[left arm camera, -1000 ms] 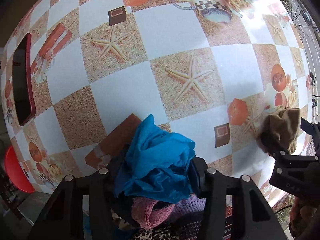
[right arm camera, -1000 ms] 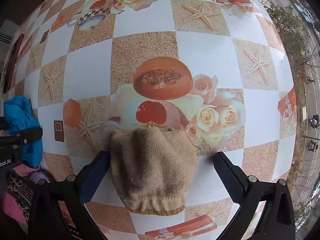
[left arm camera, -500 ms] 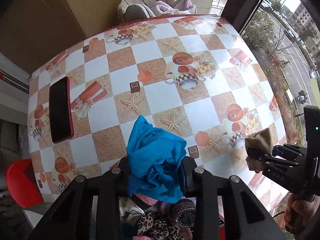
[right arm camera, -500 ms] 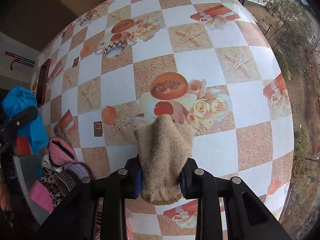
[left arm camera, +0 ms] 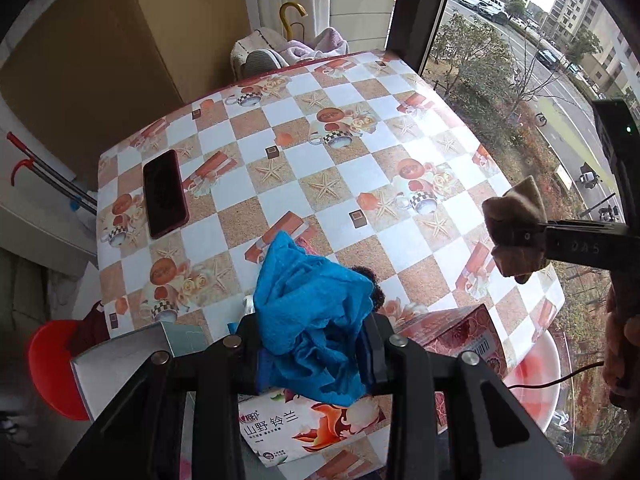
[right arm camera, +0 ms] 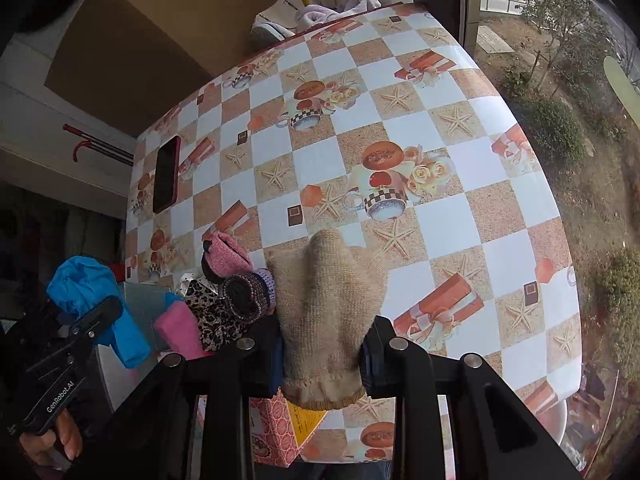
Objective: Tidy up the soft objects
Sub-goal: 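Carry the blue cloth and beige glove over the white box with both tools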
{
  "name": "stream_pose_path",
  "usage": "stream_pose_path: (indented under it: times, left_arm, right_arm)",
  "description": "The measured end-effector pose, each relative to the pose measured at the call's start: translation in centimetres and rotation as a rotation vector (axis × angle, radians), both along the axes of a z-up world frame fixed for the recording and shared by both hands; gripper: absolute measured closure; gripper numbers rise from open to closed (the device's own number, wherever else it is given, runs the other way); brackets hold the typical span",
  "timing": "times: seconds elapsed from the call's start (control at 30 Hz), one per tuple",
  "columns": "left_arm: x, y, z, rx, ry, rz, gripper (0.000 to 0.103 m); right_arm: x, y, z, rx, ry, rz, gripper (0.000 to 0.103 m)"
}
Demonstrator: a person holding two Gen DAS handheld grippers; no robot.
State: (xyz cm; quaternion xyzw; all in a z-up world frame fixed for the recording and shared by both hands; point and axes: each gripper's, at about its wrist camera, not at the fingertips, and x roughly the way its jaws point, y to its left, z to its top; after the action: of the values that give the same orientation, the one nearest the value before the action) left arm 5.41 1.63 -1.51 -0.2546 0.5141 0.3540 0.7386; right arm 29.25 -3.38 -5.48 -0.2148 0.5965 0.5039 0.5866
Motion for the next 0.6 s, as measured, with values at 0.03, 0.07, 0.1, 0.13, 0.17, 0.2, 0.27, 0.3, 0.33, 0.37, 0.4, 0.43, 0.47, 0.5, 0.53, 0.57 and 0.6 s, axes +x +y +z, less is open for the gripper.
stream_pose_path:
  times: [0.03, 0.07, 0.1, 0.13, 0.17, 0.2, 0.27, 0.3, 0.33, 0.37, 0.4, 0.43, 0.47, 0.5, 0.53, 0.57, 0.6]
  left_arm:
    - [-0.7, -0.8, 0.3, 0.003, 0.000, -0.008, 0.066]
    - [-1.4, -1.6, 0.6, 0.005, 0.001, -0.014, 0.066]
    - [-2.1, -2.4, 0.9, 0.004, 0.000, -0.018, 0.066]
    - [-2.9, -3.0, 1.0, 0.000, -0.004, -0.018, 0.066]
    - [-3.7, -3.5, 1.2, -0.002, -0.008, -0.016, 0.066]
    - [-4.5, -4.0, 1.4, 0.000, -0.011, -0.013, 0.066]
    - [-6.1, -4.9, 1.7, 0.016, -0.006, -0.003, 0.066]
    - [-7.0, -5.2, 1.7, 0.025, -0.003, 0.003, 0.066]
    - [-7.8, -5.5, 1.8, 0.032, 0.002, 0.010, 0.066]
    - [-8.6, -5.7, 1.9, 0.038, 0.005, 0.020, 0.066]
    - [-9.5, -5.9, 1.9, 0.040, 0.008, 0.034, 0.066]
    - [-10.4, -6.0, 1.9, 0.039, 0.010, 0.049, 0.066]
    - [-11.3, -6.2, 1.8, 0.037, 0.012, 0.065, 0.066]
    - [-12.3, -6.3, 1.8, 0.036, 0.014, 0.083, 0.066]
    - [-13.2, -6.4, 1.7, 0.035, 0.014, 0.101, 0.066]
    - [-14.1, -6.5, 1.6, 0.032, 0.014, 0.121, 0.066]
    - [-15.0, -6.6, 1.5, 0.029, 0.015, 0.140, 0.066]
  right_arm:
    - [-0.8, -0.5, 0.9, 0.013, -0.007, 0.003, 0.073]
    - [-1.7, -0.9, 1.9, 0.026, -0.010, 0.007, 0.073]
    - [-2.6, -1.3, 2.7, 0.040, -0.010, 0.011, 0.073]
    - [-3.7, -1.7, 3.6, 0.054, -0.010, 0.019, 0.073]
    - [-4.8, -2.0, 4.4, 0.066, -0.014, 0.030, 0.073]
    - [-6.1, -2.3, 5.1, 0.077, -0.016, 0.044, 0.073]
    - [-8.5, -2.4, 6.1, 0.092, -0.009, 0.078, 0.073]
    - [-9.8, -2.4, 6.4, 0.096, -0.004, 0.100, 0.073]
    - [-11.1, -2.3, 6.6, 0.099, 0.001, 0.122, 0.073]
    - [-12.4, -2.2, 6.7, 0.100, 0.005, 0.146, 0.073]
    - [-13.8, -2.2, 6.7, 0.096, 0.008, 0.175, 0.073]
    - [-15.1, -2.1, 6.6, 0.094, 0.012, 0.201, 0.073]
    - [-16.3, -2.0, 6.5, 0.091, 0.017, 0.224, 0.073]
    - [-17.6, -2.0, 6.4, 0.087, 0.021, 0.249, 0.073]
    - [-18.7, -2.0, 6.3, 0.084, 0.020, 0.274, 0.073]
    - [-19.8, -1.9, 6.2, 0.080, 0.017, 0.299, 0.073]
    - [-20.8, -1.9, 6.1, 0.072, 0.014, 0.325, 0.073]
